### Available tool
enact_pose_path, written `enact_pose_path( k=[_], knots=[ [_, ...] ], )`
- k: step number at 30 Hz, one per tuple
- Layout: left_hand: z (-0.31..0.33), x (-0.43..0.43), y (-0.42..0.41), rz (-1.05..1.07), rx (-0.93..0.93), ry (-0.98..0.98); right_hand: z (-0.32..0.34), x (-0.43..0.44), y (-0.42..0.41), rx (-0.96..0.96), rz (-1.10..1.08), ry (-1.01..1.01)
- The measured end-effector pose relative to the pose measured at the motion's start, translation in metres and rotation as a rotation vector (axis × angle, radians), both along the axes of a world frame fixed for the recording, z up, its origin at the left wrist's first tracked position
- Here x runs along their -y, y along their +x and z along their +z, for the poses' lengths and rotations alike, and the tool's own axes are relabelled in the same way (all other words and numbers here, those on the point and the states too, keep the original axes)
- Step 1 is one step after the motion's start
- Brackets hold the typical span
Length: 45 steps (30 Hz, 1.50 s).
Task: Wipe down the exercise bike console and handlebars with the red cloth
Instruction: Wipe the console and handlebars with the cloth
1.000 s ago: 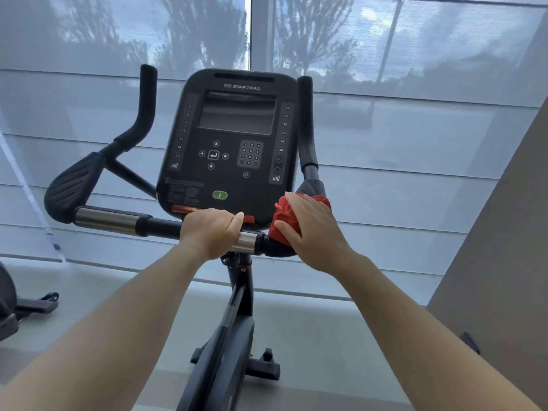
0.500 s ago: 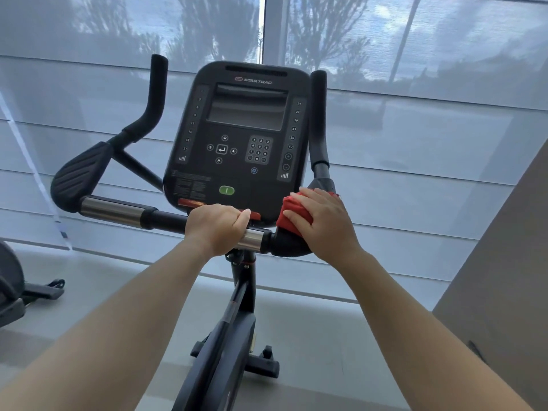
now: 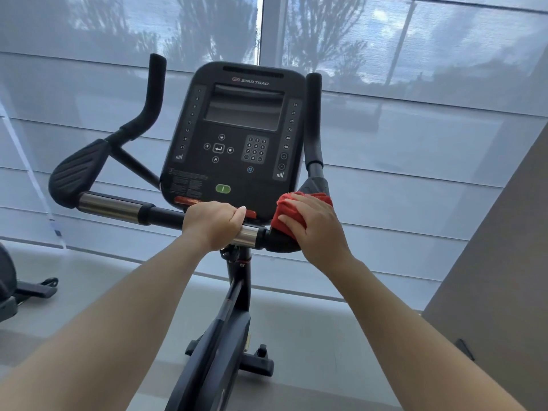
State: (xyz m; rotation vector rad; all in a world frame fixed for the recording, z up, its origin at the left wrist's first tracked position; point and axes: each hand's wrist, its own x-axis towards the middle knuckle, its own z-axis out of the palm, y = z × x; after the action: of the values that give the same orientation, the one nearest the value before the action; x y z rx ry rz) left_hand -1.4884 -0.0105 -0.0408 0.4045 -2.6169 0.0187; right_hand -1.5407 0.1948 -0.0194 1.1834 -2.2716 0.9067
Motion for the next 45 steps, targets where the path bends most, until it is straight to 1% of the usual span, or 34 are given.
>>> enact_pose_path(
  k=[3, 5, 6, 8, 9, 11, 13, 14, 16, 20, 23, 26, 28, 32, 34, 37, 38, 39, 42, 45],
  knots=[
    [0.001, -0.001, 0.002, -0.021, 0.022, -0.009, -0.006, -0.003, 0.005, -0.006, 0.032, -0.103],
    [0.003, -0.001, 0.001, -0.041, 0.045, -0.014, 0.002, -0.004, 0.002, 0.057, 0.043, -0.181],
    [0.004, -0.001, 0.001, -0.059, 0.055, -0.001, 0.008, -0.003, 0.0, 0.084, 0.036, -0.224],
    [0.005, 0.003, 0.001, -0.134, 0.051, 0.065, 0.02, 0.0, -0.003, 0.064, 0.015, -0.268],
    [0.006, 0.006, 0.002, -0.181, 0.033, 0.109, 0.023, 0.004, -0.004, 0.04, 0.018, -0.246],
    [0.008, 0.013, 0.004, -0.24, -0.052, 0.164, 0.02, 0.013, -0.004, -0.009, -0.005, -0.086],
    [0.01, 0.02, 0.005, -0.22, -0.102, 0.112, 0.008, 0.018, -0.002, -0.076, -0.07, 0.066],
    [0.009, 0.022, 0.005, -0.208, -0.103, 0.087, 0.005, 0.018, -0.001, -0.081, -0.082, 0.082],
    [0.008, 0.026, 0.002, -0.219, -0.084, 0.093, 0.003, 0.016, 0.002, -0.074, -0.066, 0.064],
    [0.006, 0.03, -0.003, -0.253, -0.018, 0.169, -0.006, 0.01, 0.013, -0.142, 0.003, 0.022],
    [0.006, 0.029, -0.006, -0.258, 0.061, 0.123, -0.009, 0.009, 0.013, -0.159, 0.037, 0.03],
    [0.007, 0.027, -0.004, -0.237, 0.126, 0.055, 0.004, 0.015, -0.001, -0.08, 0.042, 0.03],
    [0.007, 0.026, -0.002, -0.229, 0.137, 0.043, 0.016, 0.018, -0.014, -0.024, 0.008, -0.028],
    [0.007, 0.023, -0.001, -0.23, 0.102, 0.098, 0.044, 0.008, -0.046, -0.004, -0.114, -0.253],
    [0.011, 0.023, -0.002, -0.229, 0.087, 0.171, 0.049, 0.002, -0.056, -0.004, -0.105, -0.209],
    [0.015, 0.015, -0.009, -0.233, 0.032, 0.227, 0.029, -0.002, -0.057, 0.024, -0.011, -0.016],
    [0.015, 0.009, -0.012, -0.239, 0.024, 0.237, 0.022, -0.003, -0.056, 0.03, -0.003, 0.004],
    [0.014, 0.002, -0.015, -0.24, 0.025, 0.227, 0.017, -0.004, -0.054, 0.032, -0.007, 0.001],
    [0.008, -0.012, -0.019, -0.199, 0.069, 0.097, 0.011, -0.008, -0.046, 0.017, -0.021, -0.04],
    [0.007, -0.01, -0.017, -0.162, 0.124, 0.061, 0.003, -0.01, -0.03, 0.021, -0.032, -0.099]
  ],
)
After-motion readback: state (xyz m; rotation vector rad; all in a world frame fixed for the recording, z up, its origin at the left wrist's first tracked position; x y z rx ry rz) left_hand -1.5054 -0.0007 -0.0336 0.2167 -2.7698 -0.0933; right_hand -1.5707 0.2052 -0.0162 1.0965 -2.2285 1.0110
